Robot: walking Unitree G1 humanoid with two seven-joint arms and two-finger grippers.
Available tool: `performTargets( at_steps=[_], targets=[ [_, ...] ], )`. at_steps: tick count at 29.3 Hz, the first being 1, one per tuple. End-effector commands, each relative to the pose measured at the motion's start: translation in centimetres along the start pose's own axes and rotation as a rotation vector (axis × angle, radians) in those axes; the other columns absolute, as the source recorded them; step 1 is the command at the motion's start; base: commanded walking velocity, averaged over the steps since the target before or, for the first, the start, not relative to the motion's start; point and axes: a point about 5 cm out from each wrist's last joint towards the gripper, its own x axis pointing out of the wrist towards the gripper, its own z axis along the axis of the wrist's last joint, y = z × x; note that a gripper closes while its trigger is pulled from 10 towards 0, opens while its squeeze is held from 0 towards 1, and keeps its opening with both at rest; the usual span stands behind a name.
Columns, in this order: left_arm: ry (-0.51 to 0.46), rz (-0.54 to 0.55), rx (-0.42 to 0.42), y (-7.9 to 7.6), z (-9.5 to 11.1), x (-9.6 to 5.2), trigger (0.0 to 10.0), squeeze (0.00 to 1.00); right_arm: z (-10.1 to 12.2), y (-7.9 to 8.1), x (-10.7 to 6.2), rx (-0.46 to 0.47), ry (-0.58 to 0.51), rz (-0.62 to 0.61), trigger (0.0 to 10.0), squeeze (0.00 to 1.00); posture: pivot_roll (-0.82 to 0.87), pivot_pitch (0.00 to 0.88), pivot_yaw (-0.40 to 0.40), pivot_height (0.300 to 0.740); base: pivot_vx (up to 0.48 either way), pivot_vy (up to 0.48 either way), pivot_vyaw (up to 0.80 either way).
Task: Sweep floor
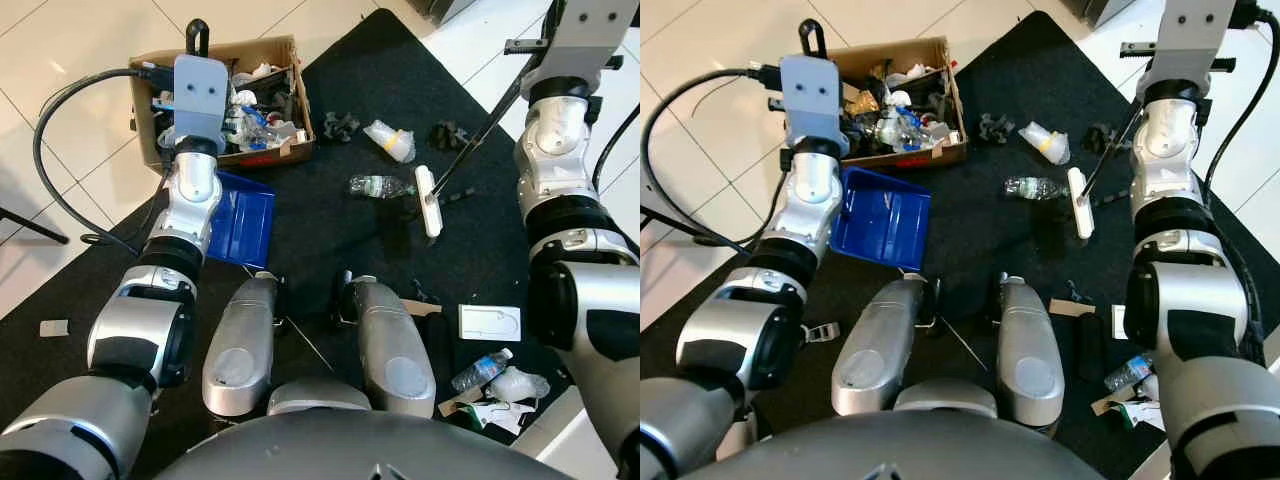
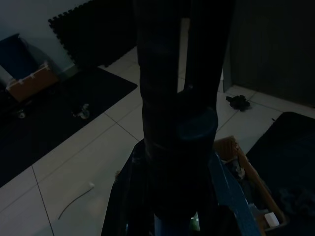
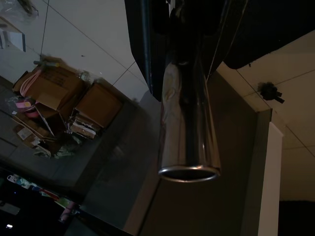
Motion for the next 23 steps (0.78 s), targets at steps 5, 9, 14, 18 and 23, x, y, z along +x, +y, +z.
performTargets(
  at_steps=[5,9,14,18,23],
  targets=[
    [-0.008,-0.035,0.006,1.1,-1.6,-2.7,10.0,0.0,-0.5,-1.0,-0.5,-0.008,-0.009,-0.021,10.0,0.0,0.15,0.246,0.001,0.74,0.0,0.0,0.0],
    [-0.003,-0.043,-0.006,1.9,-2.0,-4.5,10.0,0.0,-0.7,-0.9,-0.6,-0.005,-0.003,-0.019,10.0,0.0,0.16,0.235,0.004,0.74,0.0,0.0,0.0],
    [0.047,-0.076,-0.022,2.3,-2.5,-7.0,10.0,0.0,-0.5,-0.6,-0.5,0.0,-0.005,-0.012,10.0,0.0,0.17,0.226,0.008,0.74,0.0,0.0,0.0],
    [0.176,-0.055,-0.053,3.7,-3.2,-10.2,10.0,0.0,-0.2,-0.4,-0.3,0.007,-0.016,0.002,10.0,0.0,0.2,0.212,0.008,0.74,0.0,0.0,0.0],
    [0.263,-0.007,-0.079,5.2,-3.4,-11.9,10.0,0.0,-0.1,-0.3,-0.1,0.007,-0.016,0.009,10.0,0.0,0.22,0.205,-0.002,0.74,0.0,0.0,0.0]
  ],
)
